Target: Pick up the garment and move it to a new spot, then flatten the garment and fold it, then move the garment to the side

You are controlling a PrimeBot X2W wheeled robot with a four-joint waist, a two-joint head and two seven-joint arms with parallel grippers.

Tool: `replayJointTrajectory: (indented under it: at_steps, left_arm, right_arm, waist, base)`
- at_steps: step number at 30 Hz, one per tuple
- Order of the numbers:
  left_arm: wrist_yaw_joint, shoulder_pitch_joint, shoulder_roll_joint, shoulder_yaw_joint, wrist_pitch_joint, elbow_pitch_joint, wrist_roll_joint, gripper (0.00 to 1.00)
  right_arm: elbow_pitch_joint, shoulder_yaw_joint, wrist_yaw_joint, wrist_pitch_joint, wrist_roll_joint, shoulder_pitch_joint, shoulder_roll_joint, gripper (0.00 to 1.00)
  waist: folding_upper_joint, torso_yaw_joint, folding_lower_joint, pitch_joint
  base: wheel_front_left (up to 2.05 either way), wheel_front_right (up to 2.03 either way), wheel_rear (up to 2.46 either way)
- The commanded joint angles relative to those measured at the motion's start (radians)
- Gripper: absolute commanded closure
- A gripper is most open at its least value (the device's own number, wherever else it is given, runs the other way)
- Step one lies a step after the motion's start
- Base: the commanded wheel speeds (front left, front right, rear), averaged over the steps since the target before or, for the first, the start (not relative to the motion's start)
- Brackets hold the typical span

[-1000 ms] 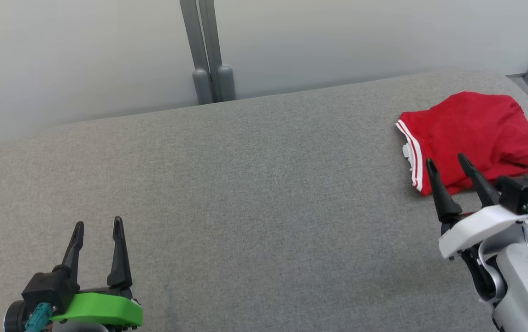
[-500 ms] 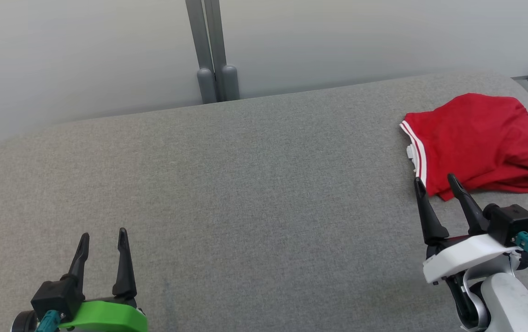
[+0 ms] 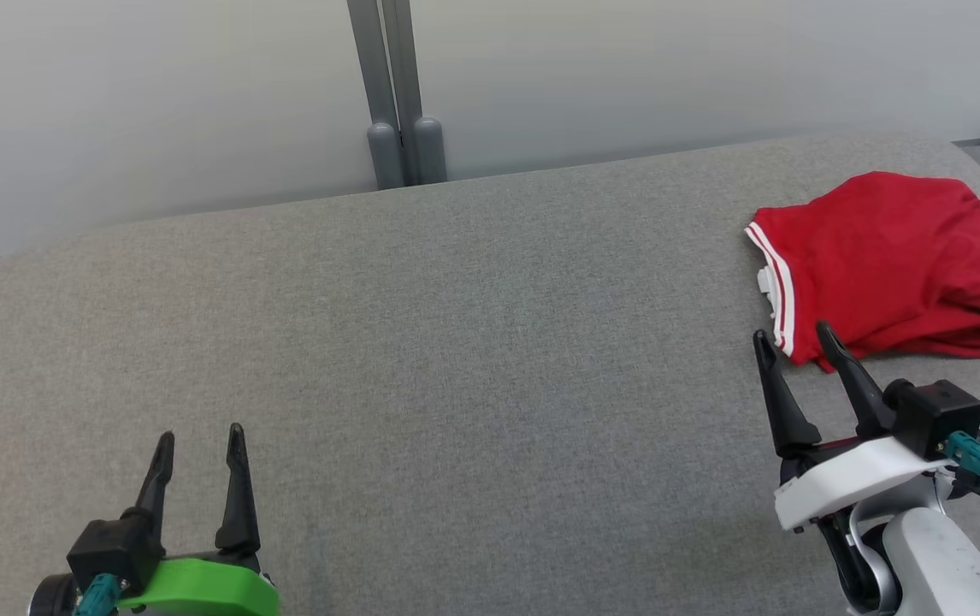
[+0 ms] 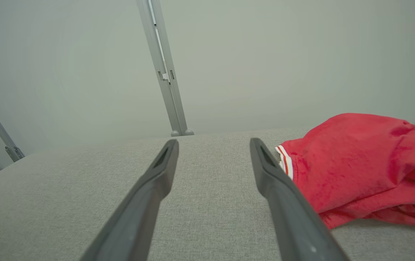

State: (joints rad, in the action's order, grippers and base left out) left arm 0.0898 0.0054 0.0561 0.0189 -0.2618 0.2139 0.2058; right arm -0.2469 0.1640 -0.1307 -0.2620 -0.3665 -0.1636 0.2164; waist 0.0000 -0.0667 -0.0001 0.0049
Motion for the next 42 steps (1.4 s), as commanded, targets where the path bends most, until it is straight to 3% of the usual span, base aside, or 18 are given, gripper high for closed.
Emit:
replayJointTrajectory:
  at_steps: [1,4,23,42]
  left_arm:
    - [0.002,0.001,0.0,0.0,0.001,0.008,0.008,1.0]
    - [0.003,0.012,-0.005,0.0,0.008,0.036,0.012,1.0]
    - [0.013,-0.022,-0.005,0.025,0.099,0.034,0.353,1.0]
    - [0.02,-0.049,-0.005,0.043,0.171,0.031,0.626,1.0]
  right_arm:
    - [-0.003,0.001,0.0,0.0,-0.001,0.001,-0.001,1.0]
    - [-0.024,0.004,0.0,0.002,-0.007,0.018,-0.012,1.0]
    - [-0.015,-0.062,0.0,0.091,-0.312,0.026,-0.047,1.0]
    - [-0.009,-0.117,0.0,0.164,-0.557,0.034,-0.076,1.0]
  waist:
    - [0.0,0.0,0.0001,0.0]
    - [0.0,0.0,0.0001,0.0]
    - [0.0,0.01,0.0001,0.0]
    - [0.0,0.02,0.0001,-0.001]
  base:
    - [0.0,0.0,0.0]
    - [0.0,0.0,0.0]
    - [0.0,0.0,0.0]
    - [0.0,0.0,0.0]
